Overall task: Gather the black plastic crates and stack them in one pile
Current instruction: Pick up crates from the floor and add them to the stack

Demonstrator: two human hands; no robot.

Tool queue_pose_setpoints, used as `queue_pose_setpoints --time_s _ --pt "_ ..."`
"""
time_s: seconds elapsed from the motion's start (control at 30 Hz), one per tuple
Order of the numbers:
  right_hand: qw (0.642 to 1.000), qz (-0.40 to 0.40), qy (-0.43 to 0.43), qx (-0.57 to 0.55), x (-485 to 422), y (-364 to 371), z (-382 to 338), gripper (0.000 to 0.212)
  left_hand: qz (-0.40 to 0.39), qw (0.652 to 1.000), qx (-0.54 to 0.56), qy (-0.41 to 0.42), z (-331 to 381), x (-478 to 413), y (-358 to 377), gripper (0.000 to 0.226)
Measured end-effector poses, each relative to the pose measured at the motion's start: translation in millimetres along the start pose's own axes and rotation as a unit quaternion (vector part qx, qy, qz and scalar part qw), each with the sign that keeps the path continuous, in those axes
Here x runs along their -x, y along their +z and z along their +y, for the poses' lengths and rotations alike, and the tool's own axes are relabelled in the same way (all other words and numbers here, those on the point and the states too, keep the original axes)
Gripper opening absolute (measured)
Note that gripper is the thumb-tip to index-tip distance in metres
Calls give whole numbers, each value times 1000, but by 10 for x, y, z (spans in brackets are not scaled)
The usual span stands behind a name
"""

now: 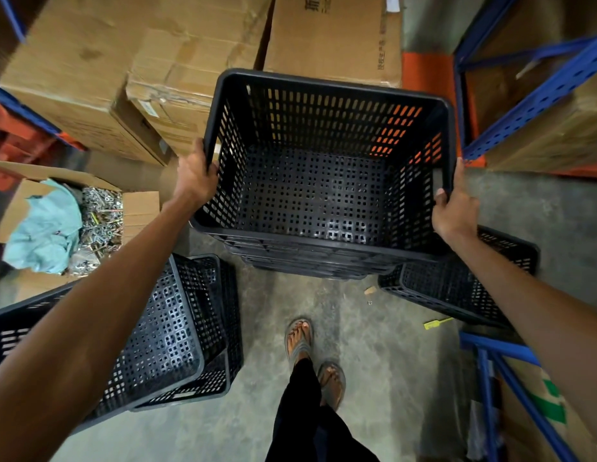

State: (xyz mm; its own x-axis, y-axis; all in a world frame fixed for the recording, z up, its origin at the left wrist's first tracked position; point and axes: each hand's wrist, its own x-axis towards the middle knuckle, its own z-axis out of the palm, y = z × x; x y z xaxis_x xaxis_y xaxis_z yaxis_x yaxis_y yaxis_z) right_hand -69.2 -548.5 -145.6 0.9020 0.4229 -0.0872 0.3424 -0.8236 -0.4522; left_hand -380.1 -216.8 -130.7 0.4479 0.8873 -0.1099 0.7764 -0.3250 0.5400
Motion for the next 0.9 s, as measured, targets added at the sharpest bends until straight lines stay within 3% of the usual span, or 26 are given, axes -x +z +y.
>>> queue_pose_setpoints --time_s 0.23,0.57,0.67,0.8,0.9 --pt "1000 0 7 21 20 -4 20 64 -38 999 -25 -21 -18 -8 -26 34" --pt "999 -14 -17 42 -3 -7 52 65 -9 998 -56 -21 -55 19 73 36" --pt "998 -10 -33 48 55 -27 12 70 -16 997 -77 9 -96 -15 78 47" --pt "980 48 -112 158 100 12 -38 92 20 991 -67 117 -131 -71 93 78" --pt "972 1 -151 178 84 0 -58 100 11 980 -81 181 -153 -116 99 90"
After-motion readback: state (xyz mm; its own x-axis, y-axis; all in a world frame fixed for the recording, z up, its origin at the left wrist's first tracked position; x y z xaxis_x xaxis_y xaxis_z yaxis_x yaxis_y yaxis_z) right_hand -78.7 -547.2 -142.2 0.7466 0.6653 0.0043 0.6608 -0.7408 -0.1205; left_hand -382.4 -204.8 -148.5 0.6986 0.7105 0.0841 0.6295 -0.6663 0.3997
